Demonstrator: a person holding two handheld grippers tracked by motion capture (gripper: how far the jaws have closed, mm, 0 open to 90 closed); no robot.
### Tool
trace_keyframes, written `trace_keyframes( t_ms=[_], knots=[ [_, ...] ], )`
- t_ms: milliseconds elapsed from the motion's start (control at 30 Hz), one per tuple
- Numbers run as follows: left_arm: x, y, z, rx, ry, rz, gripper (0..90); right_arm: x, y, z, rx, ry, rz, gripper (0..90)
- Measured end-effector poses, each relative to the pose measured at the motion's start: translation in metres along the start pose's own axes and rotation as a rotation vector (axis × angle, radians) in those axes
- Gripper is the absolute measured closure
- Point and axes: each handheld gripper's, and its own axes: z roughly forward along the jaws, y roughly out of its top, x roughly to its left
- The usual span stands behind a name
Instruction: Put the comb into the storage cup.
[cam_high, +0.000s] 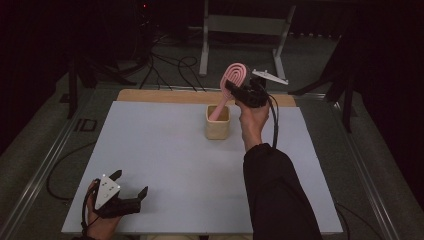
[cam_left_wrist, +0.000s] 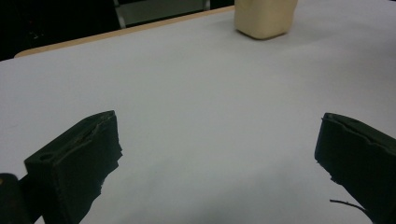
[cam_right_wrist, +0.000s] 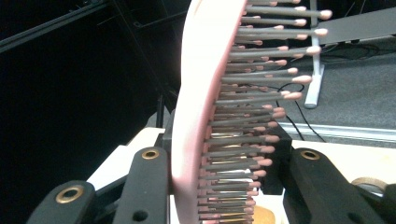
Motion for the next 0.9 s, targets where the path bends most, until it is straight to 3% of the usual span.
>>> trace_keyframes(
  t_ms=[900],
  knots=[
    [-0.001,0.000,0.001,0.011,-0.002,0.005,0.8,-0.003,-0.021,0.011,0.045,0.002,0.008,63.0]
  ],
)
